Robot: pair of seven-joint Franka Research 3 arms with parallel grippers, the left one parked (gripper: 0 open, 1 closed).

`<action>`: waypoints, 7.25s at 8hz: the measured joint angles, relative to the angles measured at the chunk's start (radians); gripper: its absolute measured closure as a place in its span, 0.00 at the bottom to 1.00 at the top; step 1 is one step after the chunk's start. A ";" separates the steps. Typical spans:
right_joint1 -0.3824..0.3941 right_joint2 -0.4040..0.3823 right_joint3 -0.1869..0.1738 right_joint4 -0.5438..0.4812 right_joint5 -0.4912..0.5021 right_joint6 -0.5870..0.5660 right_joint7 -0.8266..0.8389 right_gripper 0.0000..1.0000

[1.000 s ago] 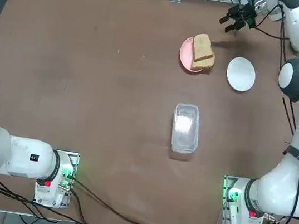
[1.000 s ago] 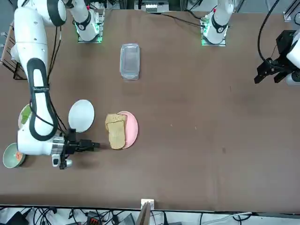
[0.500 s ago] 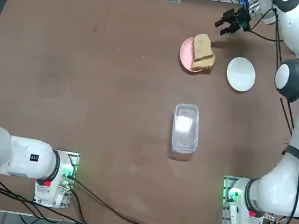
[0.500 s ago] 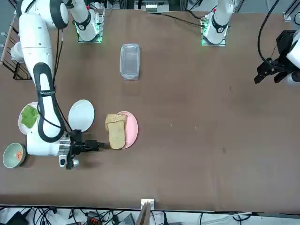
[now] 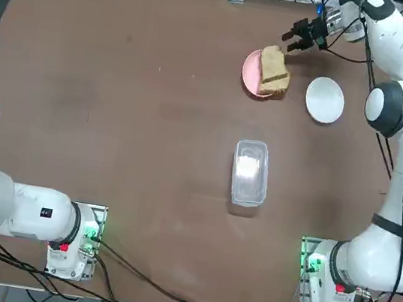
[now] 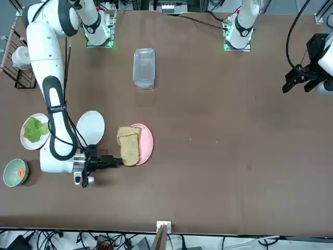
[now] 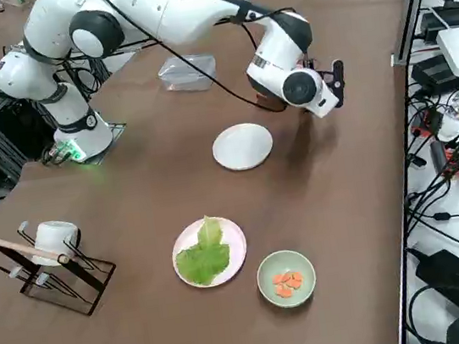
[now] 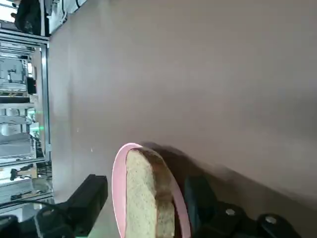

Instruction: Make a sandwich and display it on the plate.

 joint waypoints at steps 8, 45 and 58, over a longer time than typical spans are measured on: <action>0.030 0.030 0.006 0.000 0.015 0.055 -0.014 0.26; -0.423 -0.160 0.001 -0.288 -0.031 -0.395 -0.139 0.92; -0.424 -0.091 0.002 -0.288 -0.035 -0.356 -0.202 0.92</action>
